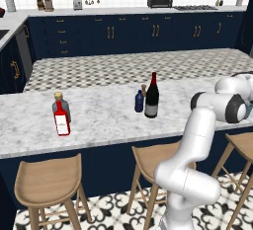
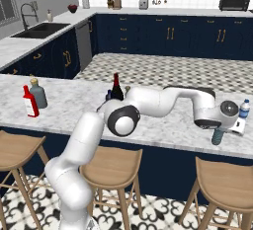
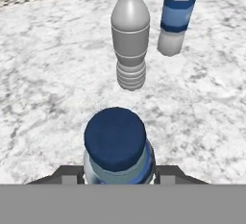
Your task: Move the plastic bottles in the middle to the plastics group, and the glass bottles in the middle to the glass group.
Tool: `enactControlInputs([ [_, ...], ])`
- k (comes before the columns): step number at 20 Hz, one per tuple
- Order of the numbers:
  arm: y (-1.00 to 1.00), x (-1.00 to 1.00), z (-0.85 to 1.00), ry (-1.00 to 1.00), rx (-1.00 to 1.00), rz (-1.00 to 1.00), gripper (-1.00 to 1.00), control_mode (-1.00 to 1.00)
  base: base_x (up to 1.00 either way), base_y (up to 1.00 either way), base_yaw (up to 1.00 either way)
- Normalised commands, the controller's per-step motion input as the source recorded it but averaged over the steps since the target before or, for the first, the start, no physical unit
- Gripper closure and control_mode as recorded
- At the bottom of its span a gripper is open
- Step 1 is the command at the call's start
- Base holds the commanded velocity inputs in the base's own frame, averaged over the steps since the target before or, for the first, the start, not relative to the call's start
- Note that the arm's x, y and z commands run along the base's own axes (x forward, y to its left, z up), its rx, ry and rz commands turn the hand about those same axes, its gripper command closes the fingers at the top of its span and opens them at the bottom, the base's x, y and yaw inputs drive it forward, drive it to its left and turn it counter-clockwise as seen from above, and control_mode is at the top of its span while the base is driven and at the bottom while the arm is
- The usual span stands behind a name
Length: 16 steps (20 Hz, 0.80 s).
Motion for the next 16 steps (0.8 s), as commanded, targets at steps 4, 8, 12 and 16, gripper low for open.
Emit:
enactControlInputs([
  [4,0.0,0.0,0.0,-0.04,0.0,0.0,1.0,-1.0,0.0,0.0,0.0],
  [8,0.0,0.21,0.0,0.0,0.0,0.0,1.0,-1.0,0.0,0.0,0.0],
  [12,0.0,0.34,0.0,0.0,0.0,0.0,1.0,-1.0,0.0,0.0,0.0],
  [16,0.0,0.36,0.0,0.0,0.0,0.0,1.0,-1.0,0.0,0.0,0.0],
])
